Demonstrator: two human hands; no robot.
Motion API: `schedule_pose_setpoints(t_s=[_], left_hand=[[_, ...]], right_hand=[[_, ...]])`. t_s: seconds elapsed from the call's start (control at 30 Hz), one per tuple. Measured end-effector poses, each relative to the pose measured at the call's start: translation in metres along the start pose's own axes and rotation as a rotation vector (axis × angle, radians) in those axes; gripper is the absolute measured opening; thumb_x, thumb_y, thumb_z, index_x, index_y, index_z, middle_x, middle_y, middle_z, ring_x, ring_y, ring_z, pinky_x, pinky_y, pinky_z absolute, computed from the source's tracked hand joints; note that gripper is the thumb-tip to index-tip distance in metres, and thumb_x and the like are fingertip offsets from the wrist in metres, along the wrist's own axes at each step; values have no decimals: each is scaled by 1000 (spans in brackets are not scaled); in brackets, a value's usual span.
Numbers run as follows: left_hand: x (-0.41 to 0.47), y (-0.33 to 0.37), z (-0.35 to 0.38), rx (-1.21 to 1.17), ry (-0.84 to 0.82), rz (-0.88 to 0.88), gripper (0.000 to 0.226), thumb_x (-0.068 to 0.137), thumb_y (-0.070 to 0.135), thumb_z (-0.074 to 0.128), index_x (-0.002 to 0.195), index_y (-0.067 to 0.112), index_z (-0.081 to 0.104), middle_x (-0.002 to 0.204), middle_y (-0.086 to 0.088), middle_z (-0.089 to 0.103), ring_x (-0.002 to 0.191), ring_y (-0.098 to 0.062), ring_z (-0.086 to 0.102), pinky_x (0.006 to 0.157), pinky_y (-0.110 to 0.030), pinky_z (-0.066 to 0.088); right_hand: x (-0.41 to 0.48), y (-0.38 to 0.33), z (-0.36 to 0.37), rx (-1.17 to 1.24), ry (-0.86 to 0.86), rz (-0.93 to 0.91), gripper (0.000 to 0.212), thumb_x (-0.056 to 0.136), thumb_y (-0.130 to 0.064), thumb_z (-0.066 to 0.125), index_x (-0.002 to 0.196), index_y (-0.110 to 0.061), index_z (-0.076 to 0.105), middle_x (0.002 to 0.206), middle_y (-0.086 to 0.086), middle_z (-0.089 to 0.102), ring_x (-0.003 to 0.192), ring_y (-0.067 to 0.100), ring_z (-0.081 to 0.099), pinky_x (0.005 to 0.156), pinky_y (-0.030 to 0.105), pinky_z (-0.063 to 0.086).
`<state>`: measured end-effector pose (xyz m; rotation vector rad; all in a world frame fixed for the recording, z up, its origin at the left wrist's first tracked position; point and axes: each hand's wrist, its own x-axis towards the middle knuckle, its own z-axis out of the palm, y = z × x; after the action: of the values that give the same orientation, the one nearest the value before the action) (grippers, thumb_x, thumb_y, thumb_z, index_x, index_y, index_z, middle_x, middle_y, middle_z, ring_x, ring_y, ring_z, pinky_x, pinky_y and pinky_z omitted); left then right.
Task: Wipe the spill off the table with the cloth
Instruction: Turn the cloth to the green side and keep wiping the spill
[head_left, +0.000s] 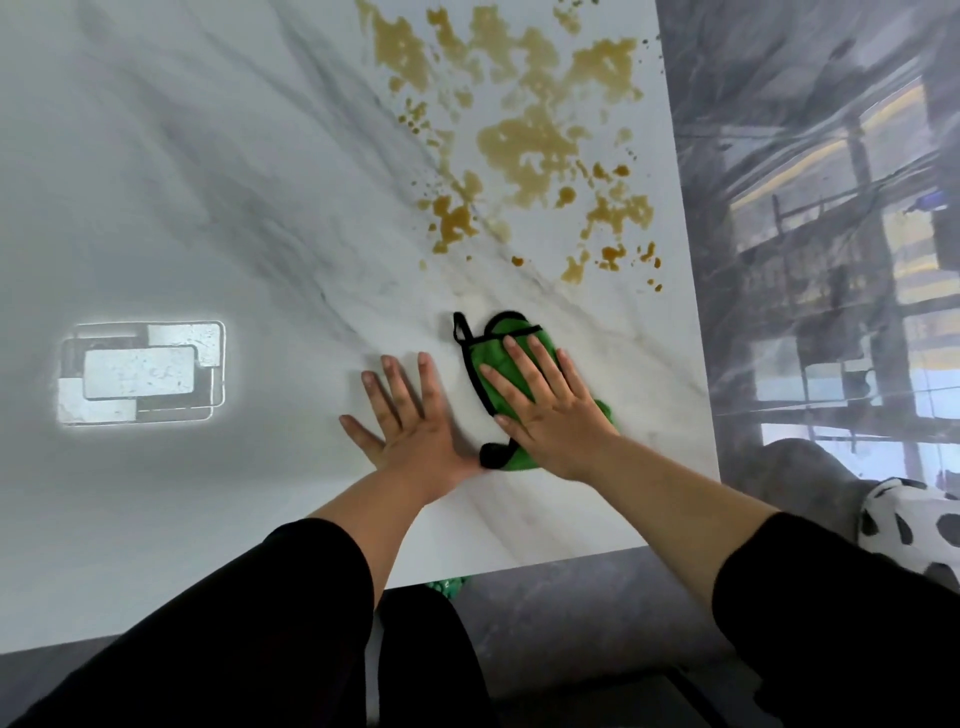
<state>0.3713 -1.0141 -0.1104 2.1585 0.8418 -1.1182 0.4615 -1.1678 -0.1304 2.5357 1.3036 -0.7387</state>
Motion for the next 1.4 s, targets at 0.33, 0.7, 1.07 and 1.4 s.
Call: schedule_pose_setpoints(t_s=[0.33, 0.7, 1.07, 1.4], left_hand=[[3, -2, 1, 22, 18, 2, 155, 42, 94, 60, 119, 31, -60, 120, -5, -70, 108, -28, -66, 94, -67, -27], [2, -6, 5, 8, 41, 37, 158, 37, 93, 63, 124, 34, -56, 119, 0, -71, 110, -23, -66, 83, -60, -36], [3, -7, 6, 16, 42, 51, 159, 32, 96, 57, 125, 34, -55, 118, 0, -70, 110, -23, -66, 82, -60, -36], [4, -6, 9, 8, 76, 30, 159, 30, 93, 59, 123, 35, -56, 114, 1, -72, 111, -23, -64, 91, -66, -29]], right_hand=[[72, -4, -36, 9, 65, -53, 57, 100, -52, 12, 149, -39, -14, 159, -1, -23, 145, 24, -23, 115, 45, -15], [-37, 30, 8, -49, 17, -98, 60, 98, -57, 18, 151, -37, -1, 160, 1, -7, 147, 26, -9, 119, 49, 2], [-51, 34, -13, 484, 27, 688, 60, 82, -59, 61, 128, -25, 45, 122, -1, 50, 119, 24, 45, 95, 40, 32], [-65, 38, -45, 1022, 102, 528, 25, 81, -23, 74, 101, -17, 62, 89, -3, 65, 81, 16, 62, 68, 29, 50]])
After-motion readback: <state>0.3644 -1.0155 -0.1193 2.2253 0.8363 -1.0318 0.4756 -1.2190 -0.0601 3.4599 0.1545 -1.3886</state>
